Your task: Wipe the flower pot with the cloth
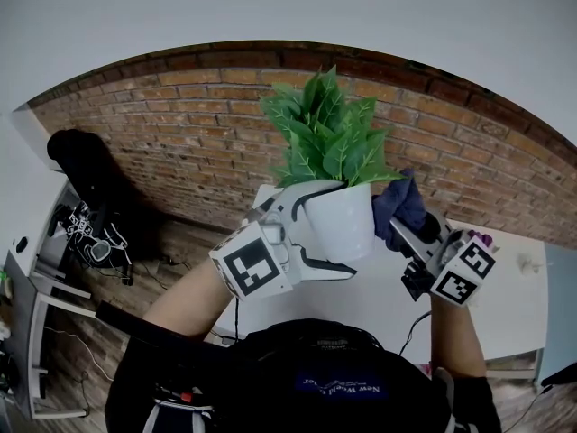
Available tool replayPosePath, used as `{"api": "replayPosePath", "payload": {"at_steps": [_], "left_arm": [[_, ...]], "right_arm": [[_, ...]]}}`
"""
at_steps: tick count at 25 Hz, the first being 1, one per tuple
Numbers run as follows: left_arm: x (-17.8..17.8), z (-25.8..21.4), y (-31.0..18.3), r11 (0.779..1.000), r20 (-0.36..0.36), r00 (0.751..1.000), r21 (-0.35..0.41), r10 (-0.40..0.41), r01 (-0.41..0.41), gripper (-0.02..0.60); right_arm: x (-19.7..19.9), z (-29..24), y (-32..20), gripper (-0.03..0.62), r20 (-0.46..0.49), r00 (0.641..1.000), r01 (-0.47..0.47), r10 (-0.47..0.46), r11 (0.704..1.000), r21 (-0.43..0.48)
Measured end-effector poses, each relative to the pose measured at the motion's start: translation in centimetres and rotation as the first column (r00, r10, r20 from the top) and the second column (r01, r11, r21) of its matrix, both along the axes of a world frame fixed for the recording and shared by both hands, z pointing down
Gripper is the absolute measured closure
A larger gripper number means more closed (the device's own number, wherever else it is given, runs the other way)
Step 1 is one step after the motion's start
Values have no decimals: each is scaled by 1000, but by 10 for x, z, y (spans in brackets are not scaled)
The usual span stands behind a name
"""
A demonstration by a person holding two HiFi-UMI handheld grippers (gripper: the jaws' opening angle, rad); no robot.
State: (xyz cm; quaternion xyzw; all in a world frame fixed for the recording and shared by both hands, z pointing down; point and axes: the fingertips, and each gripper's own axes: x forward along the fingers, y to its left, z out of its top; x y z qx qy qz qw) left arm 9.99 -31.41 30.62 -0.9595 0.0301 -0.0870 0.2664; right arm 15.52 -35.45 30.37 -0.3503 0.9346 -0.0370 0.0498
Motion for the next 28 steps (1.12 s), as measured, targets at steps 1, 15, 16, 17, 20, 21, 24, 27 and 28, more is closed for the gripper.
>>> {"api": "replayPosePath", "payload": {"at_steps": [1, 15, 16, 17, 20, 21, 24, 27, 28], "left_arm": [[-1, 4, -3, 1000, 22, 1000, 3, -11, 11, 34], [17, 47, -23, 994, 214, 971, 53, -106, 97, 35], [15, 45, -26, 993, 202, 973, 48, -114, 106, 35], [12, 42, -29, 992, 190, 974, 45, -124, 118, 36], [5, 35, -38, 987, 165, 973, 51, -159, 152, 37], [3, 32, -39, 986, 158, 973, 55, -165, 158, 37], [2, 29, -36, 987, 153, 976, 66, -157, 148, 40], [5, 33, -27, 989, 183, 975, 96, -127, 111, 40], [6, 34, -24, 990, 190, 975, 102, -115, 97, 40]], "right_arm": [[-2, -6, 2, 464, -32, 999, -9, 10, 999, 32], [-102, -7, 43, 464, -683, 701, 197, 207, 864, 464], [-102, -6, 44, 464, -686, 702, 209, 194, 864, 459], [-99, -4, 46, 464, -686, 704, 213, 181, 868, 448], [-88, 3, 47, 464, -688, 708, 218, 158, 878, 426], [-85, 3, 47, 464, -681, 717, 216, 150, 881, 421], [-76, -2, 44, 464, -626, 772, 182, 115, 902, 391], [-75, -12, 37, 464, -601, 787, 136, 139, 911, 389], [-75, -17, 34, 464, -592, 792, 123, 152, 909, 398]]}}
